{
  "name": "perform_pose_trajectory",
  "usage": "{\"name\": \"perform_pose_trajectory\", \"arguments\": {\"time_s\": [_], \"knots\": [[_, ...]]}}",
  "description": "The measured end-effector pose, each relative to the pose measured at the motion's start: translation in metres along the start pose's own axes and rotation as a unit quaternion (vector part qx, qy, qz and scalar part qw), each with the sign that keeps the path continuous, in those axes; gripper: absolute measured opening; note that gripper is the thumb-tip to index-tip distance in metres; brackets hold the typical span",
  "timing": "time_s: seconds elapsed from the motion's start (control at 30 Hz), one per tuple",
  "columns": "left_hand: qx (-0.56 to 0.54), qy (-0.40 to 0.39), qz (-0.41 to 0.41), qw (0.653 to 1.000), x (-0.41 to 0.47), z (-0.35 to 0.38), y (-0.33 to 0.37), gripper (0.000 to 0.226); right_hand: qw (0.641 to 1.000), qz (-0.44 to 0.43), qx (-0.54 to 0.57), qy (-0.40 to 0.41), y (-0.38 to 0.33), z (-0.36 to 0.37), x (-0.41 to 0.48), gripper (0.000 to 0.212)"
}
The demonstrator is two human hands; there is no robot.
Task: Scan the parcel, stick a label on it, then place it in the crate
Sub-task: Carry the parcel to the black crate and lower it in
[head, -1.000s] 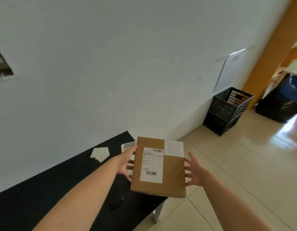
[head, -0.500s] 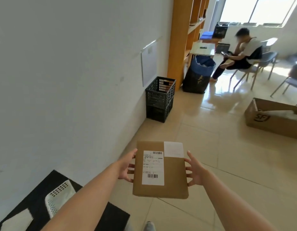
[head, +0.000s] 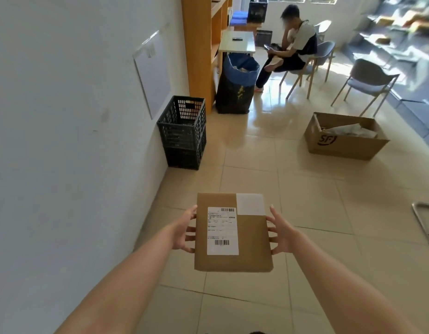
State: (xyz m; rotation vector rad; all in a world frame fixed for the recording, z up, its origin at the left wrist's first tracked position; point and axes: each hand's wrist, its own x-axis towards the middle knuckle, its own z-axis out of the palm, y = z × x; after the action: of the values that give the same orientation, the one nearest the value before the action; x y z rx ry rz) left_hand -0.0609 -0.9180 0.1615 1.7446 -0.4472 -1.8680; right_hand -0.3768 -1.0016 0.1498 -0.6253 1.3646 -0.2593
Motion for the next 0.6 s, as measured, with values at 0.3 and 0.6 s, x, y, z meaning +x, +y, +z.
{"name": "perform_pose_trajectory", "arguments": {"time_s": [0.3, 0.6], "knots": [[0.027, -0.015, -0.016, 0.999, 0.110, 0.052, 0.112, 0.057, 0.999, 0.007, 0.048, 0.010, -0.091, -0.076, 0.082, 0.083], [-0.005, -0.012, -0.011, 1.000, 0.205, 0.126, 0.235, 0.056, 0.998, -0.005, 0.057, -0.009, -0.214, -0.174, 0.160, 0.080]]}}
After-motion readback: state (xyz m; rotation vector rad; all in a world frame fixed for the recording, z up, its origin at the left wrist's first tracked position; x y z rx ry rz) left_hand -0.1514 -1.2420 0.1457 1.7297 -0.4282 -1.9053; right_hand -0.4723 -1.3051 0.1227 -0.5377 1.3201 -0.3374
